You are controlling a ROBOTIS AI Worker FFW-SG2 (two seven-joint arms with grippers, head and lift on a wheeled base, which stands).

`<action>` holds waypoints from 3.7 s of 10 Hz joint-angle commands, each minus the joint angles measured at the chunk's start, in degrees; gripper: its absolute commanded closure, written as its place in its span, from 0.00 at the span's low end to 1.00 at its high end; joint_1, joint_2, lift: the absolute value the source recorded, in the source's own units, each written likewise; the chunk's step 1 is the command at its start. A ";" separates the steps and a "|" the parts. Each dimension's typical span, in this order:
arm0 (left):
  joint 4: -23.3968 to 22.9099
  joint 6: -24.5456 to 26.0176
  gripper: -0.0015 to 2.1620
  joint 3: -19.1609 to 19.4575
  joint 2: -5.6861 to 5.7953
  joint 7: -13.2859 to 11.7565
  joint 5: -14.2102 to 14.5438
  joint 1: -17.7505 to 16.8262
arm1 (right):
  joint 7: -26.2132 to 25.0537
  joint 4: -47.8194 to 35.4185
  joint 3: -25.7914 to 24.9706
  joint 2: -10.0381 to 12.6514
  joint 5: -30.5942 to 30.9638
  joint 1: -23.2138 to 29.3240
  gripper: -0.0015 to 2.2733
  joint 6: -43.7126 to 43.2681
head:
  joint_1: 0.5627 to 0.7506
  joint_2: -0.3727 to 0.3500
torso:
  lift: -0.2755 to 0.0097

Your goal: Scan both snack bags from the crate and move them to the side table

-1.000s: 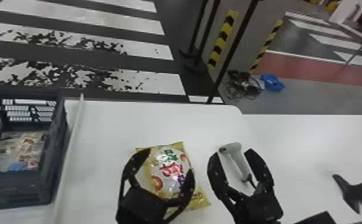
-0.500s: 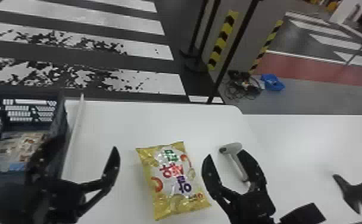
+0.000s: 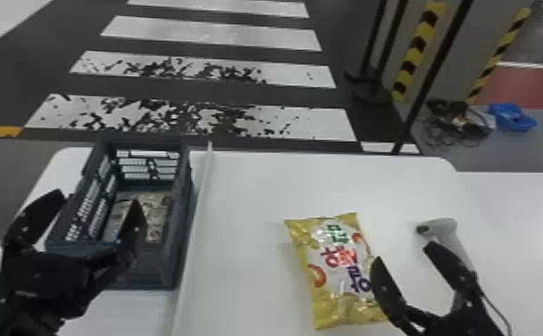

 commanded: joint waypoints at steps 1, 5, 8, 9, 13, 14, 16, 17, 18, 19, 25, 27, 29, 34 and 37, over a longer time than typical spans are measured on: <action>-0.90 0.00 0.02 3.10 0.09 -0.10 1.58 1.61 | 2.19 0.39 0.14 -0.06 2.22 0.09 0.06 3.05 | 0.70 0.47 | 0.63; -0.63 -0.18 0.01 4.77 0.09 -0.36 3.07 1.78 | 1.93 -6.28 4.36 -0.06 16.55 2.20 0.06 26.60 | 0.70 0.63 | 0.63; 1.30 -1.23 0.01 5.47 0.53 -1.07 4.39 1.78 | -5.19 -14.37 10.51 -4.36 29.29 2.81 0.06 44.36 | 0.70 0.68 | 0.63; 1.56 -1.76 0.01 5.47 0.53 -1.07 4.56 1.78 | -12.49 -16.66 16.22 -8.32 36.76 2.37 0.06 54.20 | 0.70 0.67 | 0.63; 2.44 -2.29 0.01 5.30 0.44 -1.94 5.53 1.08 | -24.00 -16.57 29.93 -13.77 49.24 -2.81 0.06 70.55 | 0.70 0.57 | 0.63; 2.62 -2.29 0.01 5.21 0.44 -2.12 5.53 0.99 | -23.91 -16.57 30.99 -13.77 49.16 -3.96 0.06 70.72 | 0.70 0.58 | 0.63; 2.71 -2.99 0.01 4.77 0.53 -2.56 5.88 0.90 | -23.91 -13.93 34.94 -13.41 49.07 -8.44 0.06 71.43 | 0.70 0.60 | 0.63; 2.71 -3.16 0.01 4.68 0.80 -2.56 5.88 0.99 | -23.91 -12.53 36.44 -13.24 49.07 -10.20 0.06 70.90 | 0.70 0.61 | 0.63; 2.62 -3.34 0.01 4.68 1.06 -2.56 5.97 1.08 | -23.91 -11.65 37.58 -13.06 48.89 -11.43 0.07 70.02 | 0.70 0.63 | 0.63; 2.44 -3.34 0.01 4.68 1.41 -2.56 6.32 1.17 | -23.91 -10.24 38.02 -12.80 48.89 -12.22 0.09 68.96 | 0.70 0.66 | 0.63; 2.09 -3.16 0.01 3.72 3.52 -2.65 7.29 0.55 | -26.20 -5.67 40.92 -11.75 50.65 -15.65 0.09 66.68 | 0.70 0.67 | 0.63; 1.83 -3.16 0.01 3.72 3.70 -2.65 7.38 0.55 | -26.72 -3.82 42.68 -11.39 50.83 -17.67 0.09 66.33 | 0.70 0.68 | 0.63; 1.83 -3.16 0.01 3.80 3.70 -2.65 7.38 0.55 | -26.90 -1.71 43.21 -10.95 50.83 -19.16 0.09 65.45 | 0.70 0.70 | 0.63; 2.27 -3.16 0.01 3.80 3.70 -2.74 7.38 0.82 | -27.96 3.73 42.94 -11.48 50.83 -22.41 0.78 64.04 | 0.70 0.67 | 0.63; 2.35 -3.16 0.01 3.80 3.70 -2.65 7.38 0.73 | -27.96 -0.31 39.87 -12.80 51.88 -16.79 0.98 50.86 | 0.70 0.69 | 0.63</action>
